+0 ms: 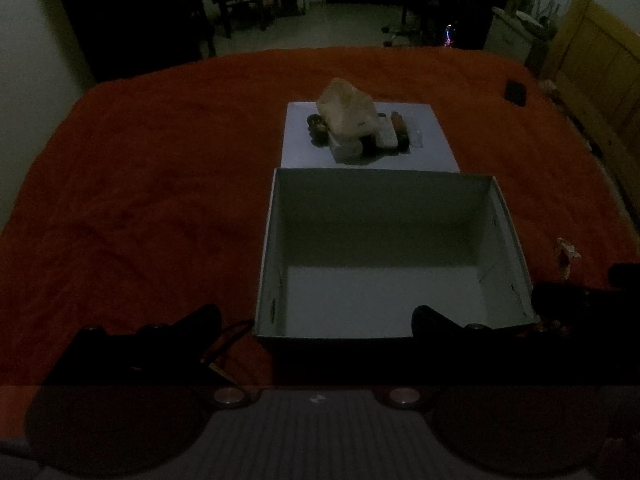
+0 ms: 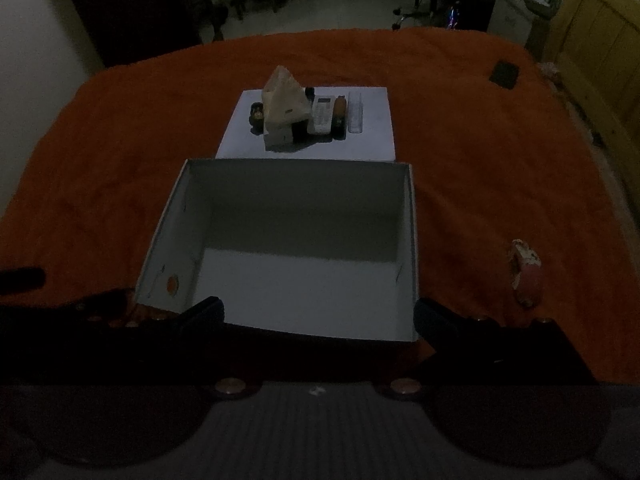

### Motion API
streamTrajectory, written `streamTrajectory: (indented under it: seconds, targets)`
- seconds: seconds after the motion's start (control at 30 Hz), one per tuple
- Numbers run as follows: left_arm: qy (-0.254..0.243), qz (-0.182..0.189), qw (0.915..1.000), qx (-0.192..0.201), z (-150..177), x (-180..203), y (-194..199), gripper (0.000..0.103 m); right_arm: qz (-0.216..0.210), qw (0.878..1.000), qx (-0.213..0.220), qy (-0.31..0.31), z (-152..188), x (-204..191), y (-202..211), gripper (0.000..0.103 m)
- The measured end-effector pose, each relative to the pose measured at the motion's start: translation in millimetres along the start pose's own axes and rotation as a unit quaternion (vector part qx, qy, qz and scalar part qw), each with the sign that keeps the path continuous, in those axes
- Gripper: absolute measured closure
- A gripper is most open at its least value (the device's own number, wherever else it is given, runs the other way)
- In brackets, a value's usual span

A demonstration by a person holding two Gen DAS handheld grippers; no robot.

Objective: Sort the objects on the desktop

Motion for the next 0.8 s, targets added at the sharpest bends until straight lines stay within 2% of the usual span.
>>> streamTrajectory:
  seconds: [0.23, 0.4, 0.53, 0.67, 0.8]
  targets:
    - [-0.002, 0.000, 1.0000, -0.008, -1, 1, -3, 0.000, -0.003, 1.000, 0.002, -0.002, 7, -11, 14, 0.000]
    - [0.009, 0.010, 0.9996, -0.023, -16, -2, -1, 0.000, 0.001, 1.000, 0.015, -0.016, -6, -17, 30, 0.000]
    - [0.022, 0.018, 0.9994, -0.019, -38, -5, -1, 0.000, -0.009, 0.999, 0.035, -0.005, -63, 0, 8, 0.000]
    - [0.017, 0.018, 0.9996, -0.016, -62, -1, -12, 0.000, -0.019, 0.998, 0.062, 0.010, -89, -7, 14, 0.000]
    - [0.027, 0.018, 0.9993, -0.018, -82, 2, -30, 0.000, -0.026, 0.997, 0.066, -0.006, -109, -6, 9, 0.000]
Point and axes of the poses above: each gripper's, at about its wrist camera, not at the fingertips, and y roughly against the way its jaws point, x to its right, z to its underside, the point moved 8 cm from there along -y, roughly the way its jaws point, and after that the axes turned 14 degrees about -z, right-handed, at the moved point
